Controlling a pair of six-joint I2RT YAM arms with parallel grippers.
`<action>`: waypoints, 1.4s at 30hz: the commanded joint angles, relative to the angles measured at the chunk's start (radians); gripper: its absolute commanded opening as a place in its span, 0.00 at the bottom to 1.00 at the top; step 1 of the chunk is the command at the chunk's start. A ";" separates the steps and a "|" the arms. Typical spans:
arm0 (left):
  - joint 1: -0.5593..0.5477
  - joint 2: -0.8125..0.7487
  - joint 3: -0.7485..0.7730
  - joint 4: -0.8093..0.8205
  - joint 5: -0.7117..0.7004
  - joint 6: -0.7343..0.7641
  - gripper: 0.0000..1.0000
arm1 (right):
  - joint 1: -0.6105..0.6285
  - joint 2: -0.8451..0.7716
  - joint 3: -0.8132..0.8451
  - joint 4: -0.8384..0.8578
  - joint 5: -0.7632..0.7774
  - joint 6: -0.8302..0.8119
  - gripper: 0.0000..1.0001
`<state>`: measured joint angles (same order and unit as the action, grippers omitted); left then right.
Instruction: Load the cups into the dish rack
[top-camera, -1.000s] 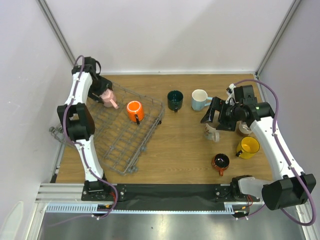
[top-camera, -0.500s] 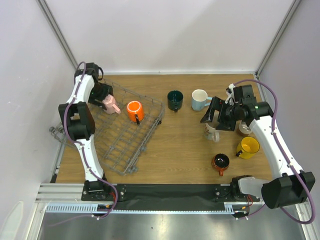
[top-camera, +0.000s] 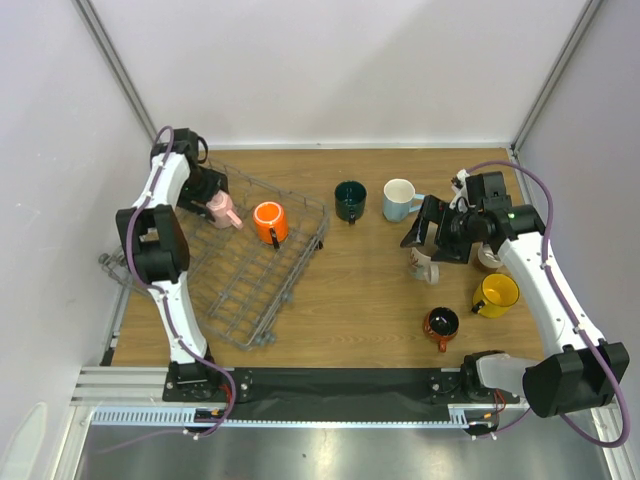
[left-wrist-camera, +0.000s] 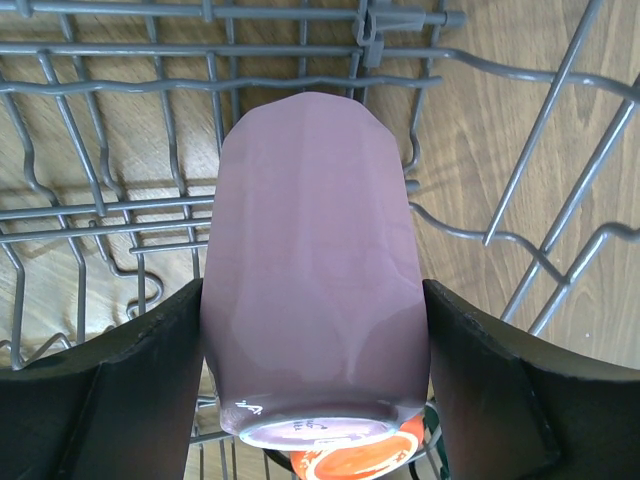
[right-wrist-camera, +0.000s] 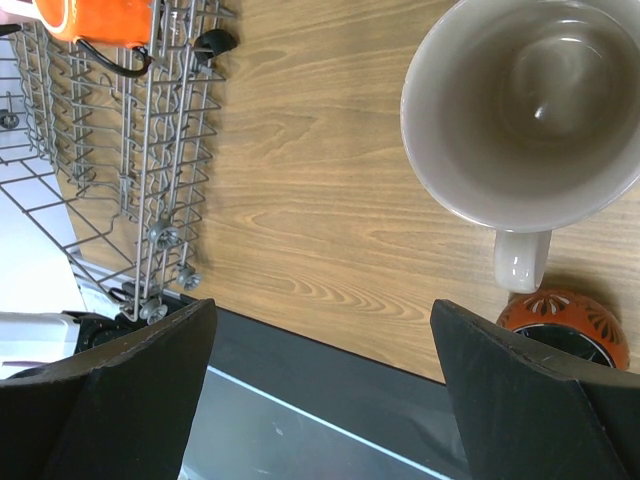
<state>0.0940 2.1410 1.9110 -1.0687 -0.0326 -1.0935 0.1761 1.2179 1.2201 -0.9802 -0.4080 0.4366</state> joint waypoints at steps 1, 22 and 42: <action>-0.004 -0.047 -0.062 0.061 0.083 -0.025 0.44 | -0.004 -0.021 0.002 0.023 -0.002 0.008 0.96; 0.030 -0.075 -0.004 0.009 0.066 0.032 1.00 | -0.006 -0.032 -0.004 0.049 -0.014 0.017 0.96; 0.027 -0.275 -0.022 -0.162 0.065 0.058 1.00 | -0.009 0.040 0.097 0.006 0.150 -0.016 0.96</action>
<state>0.1219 2.0045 1.9209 -1.1908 0.0124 -1.0615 0.1745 1.2419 1.2514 -0.9539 -0.3592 0.4313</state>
